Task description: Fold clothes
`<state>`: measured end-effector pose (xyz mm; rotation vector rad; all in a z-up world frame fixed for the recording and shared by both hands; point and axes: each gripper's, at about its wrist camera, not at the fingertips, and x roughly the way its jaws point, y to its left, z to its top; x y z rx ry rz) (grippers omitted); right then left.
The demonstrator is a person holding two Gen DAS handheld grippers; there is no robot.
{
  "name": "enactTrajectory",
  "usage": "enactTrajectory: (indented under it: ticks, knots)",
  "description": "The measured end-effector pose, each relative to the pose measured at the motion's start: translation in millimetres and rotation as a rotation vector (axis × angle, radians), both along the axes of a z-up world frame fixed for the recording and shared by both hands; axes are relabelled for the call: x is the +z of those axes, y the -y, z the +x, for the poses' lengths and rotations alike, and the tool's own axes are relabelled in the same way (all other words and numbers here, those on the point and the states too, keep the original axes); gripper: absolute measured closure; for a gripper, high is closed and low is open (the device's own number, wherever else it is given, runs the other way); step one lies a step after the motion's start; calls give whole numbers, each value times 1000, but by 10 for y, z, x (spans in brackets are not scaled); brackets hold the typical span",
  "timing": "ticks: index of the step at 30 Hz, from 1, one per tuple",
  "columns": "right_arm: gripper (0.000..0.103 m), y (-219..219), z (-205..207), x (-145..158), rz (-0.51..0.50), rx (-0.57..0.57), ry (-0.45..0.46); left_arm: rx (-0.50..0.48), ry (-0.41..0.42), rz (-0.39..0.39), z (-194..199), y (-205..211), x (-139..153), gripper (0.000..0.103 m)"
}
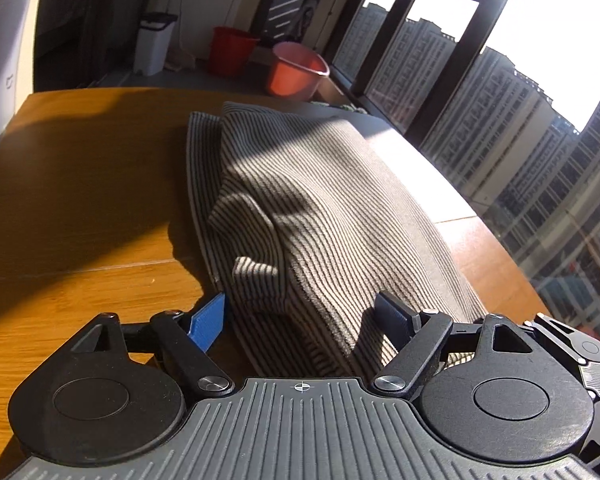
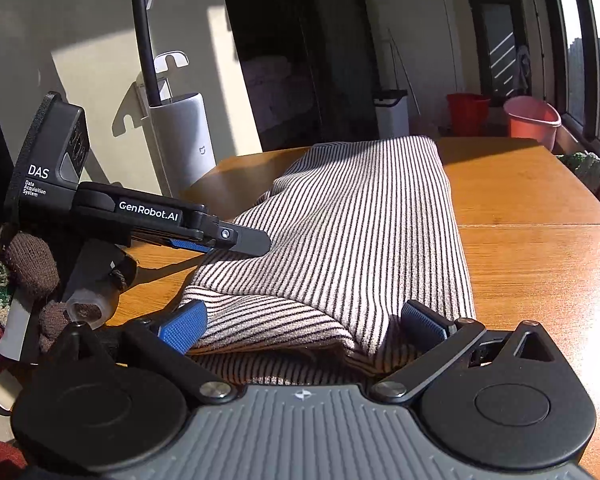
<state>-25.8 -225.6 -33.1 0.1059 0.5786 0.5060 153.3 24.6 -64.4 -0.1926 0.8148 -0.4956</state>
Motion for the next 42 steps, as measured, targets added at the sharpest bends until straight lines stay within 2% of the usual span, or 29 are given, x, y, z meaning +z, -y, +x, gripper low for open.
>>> enactTrajectory:
  ticks: [2, 5, 8, 11, 14, 17, 19, 23, 31, 33, 35, 36, 39, 42]
  knots:
    - [0, 120, -59, 125, 50, 18, 58, 12, 2, -6, -20, -63, 4, 17]
    - [3, 164, 40, 172, 7, 4, 67, 32, 10, -15, -65, -140, 34, 17]
    - [15, 103, 221, 27, -70, 22, -23, 44, 36, -19, -132, -160, 118, 17]
    - [11, -51, 212, -190, -175, 26, -19, 20, 87, -32, -240, -124, 258, 17]
    - [9, -65, 245, -157, -168, 3, -49, -50, 124, -84, -313, -68, 363, 14]
    - [7, -66, 238, -173, -173, -5, -47, -107, 94, -144, -280, 39, 328, 13]
    - [7, -57, 234, -178, -172, -9, -47, -124, 68, -148, -243, 140, 222, 13]
    - [6, -69, 247, -179, -174, -14, -48, -125, 28, -156, -178, 228, 11, 10]
    - [4, -94, 249, -193, -174, -15, -42, -127, 27, -120, -237, 161, -14, 10]
    - [3, -80, 237, -202, -171, -14, -36, -100, 32, -101, -253, 105, 29, 9]
    - [3, -74, 232, -209, -168, -13, -31, -3, 70, -18, -293, 6, 128, 9]
    - [3, -77, 235, -209, -167, -13, -30, 5, 84, -20, -304, -43, 159, 10]
    - [2, -84, 249, -209, -164, -10, -30, 13, 95, -123, -288, -208, 316, 10]
    - [2, -79, 249, -210, -161, -9, -29, -12, 130, -146, -224, -102, 387, 10]
